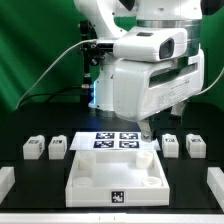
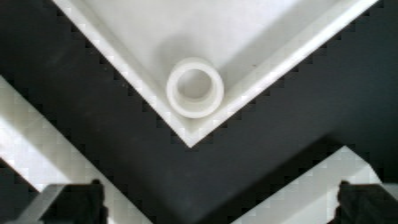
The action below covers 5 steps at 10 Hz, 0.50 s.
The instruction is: Assemble one leg
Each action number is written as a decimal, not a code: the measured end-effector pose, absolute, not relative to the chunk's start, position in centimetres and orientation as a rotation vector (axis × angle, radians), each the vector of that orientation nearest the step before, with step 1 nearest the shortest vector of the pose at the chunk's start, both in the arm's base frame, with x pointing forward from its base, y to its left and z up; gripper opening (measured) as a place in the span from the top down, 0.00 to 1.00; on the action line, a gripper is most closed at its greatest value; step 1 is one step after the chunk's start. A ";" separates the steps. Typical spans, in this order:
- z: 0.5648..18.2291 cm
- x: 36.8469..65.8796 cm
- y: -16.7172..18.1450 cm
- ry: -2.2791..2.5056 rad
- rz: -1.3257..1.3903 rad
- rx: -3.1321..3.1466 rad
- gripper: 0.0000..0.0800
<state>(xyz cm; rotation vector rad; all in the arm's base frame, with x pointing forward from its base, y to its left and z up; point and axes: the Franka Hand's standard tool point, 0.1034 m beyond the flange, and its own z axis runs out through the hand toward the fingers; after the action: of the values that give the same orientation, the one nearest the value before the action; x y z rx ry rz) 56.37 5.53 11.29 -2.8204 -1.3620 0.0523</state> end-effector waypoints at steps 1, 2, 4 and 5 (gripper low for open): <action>11.2 56.4 5.5 -1.361 0.053 -2.820 0.19; 11.2 56.4 5.5 -1.361 0.053 -2.820 0.19; 11.1 56.2 5.2 -1.579 0.042 -2.711 0.19; 10.7 55.4 4.1 -1.820 0.028 -2.563 0.19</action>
Offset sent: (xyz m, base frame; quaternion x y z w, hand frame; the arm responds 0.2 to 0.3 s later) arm 0.0000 0.0000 0.0000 0.0000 0.0000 -0.3523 0.9359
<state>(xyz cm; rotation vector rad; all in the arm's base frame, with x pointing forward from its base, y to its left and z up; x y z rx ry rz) 55.41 4.14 10.70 -2.5629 -1.8201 0.0284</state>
